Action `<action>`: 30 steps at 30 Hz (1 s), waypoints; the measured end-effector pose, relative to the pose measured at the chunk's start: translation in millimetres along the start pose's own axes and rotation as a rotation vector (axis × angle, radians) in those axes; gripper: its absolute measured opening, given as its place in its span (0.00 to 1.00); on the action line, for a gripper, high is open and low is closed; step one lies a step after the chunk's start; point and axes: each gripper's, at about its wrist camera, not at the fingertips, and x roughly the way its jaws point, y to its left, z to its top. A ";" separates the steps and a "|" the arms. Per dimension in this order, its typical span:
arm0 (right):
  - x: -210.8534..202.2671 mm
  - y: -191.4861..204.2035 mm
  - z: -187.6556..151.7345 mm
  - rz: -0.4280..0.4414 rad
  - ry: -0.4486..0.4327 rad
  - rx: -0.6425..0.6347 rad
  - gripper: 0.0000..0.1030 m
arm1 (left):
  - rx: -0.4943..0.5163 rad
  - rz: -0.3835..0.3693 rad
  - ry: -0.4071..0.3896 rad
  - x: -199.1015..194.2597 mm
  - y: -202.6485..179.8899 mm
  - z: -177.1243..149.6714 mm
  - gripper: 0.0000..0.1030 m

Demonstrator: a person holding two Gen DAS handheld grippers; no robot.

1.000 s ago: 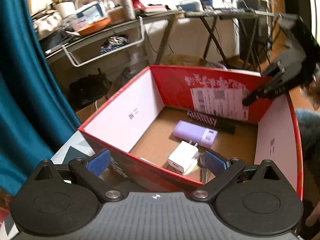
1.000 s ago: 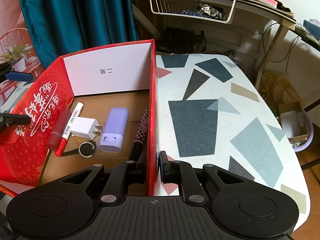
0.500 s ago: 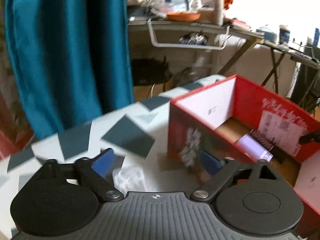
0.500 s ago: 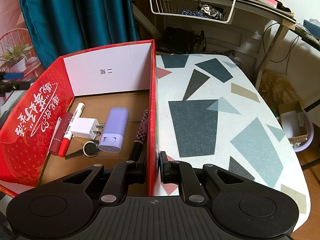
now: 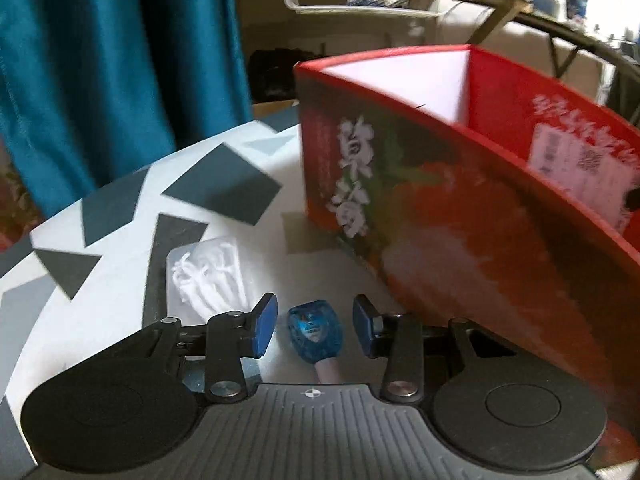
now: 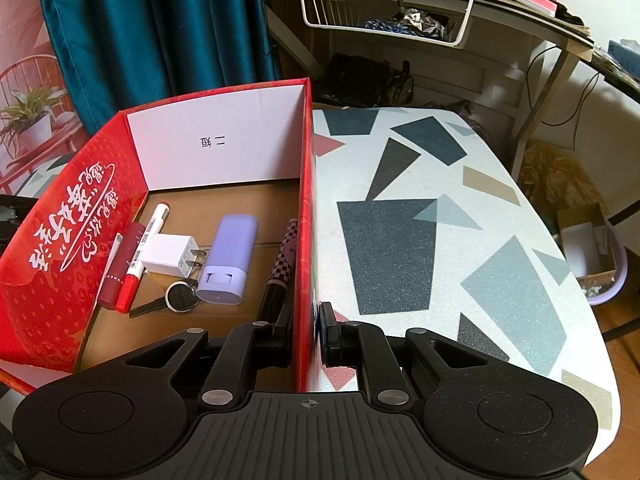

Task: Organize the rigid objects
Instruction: 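Move the left tool back down to the blue floss dispenser, then grasp the blue floss dispenser with the left gripper, carry it into the red box, release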

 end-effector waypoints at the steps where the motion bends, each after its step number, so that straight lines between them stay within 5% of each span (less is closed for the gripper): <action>1: 0.1 -0.3 0.1 0.001 0.000 0.000 0.11 | -0.012 0.010 0.006 2.6 -1.2 -0.9 0.43; 7: 0.6 0.1 -0.3 0.001 0.000 0.002 0.11 | -0.040 0.022 0.012 3.3 -3.9 -15.0 0.42; 9: 0.3 0.4 0.0 -0.001 -0.001 0.000 0.11 | -0.052 0.027 0.003 -0.4 -4.3 -17.6 0.32; 30: 1.2 1.4 -0.3 -0.002 0.001 -0.003 0.11 | -0.141 0.028 -0.040 -23.6 -3.1 -56.6 0.32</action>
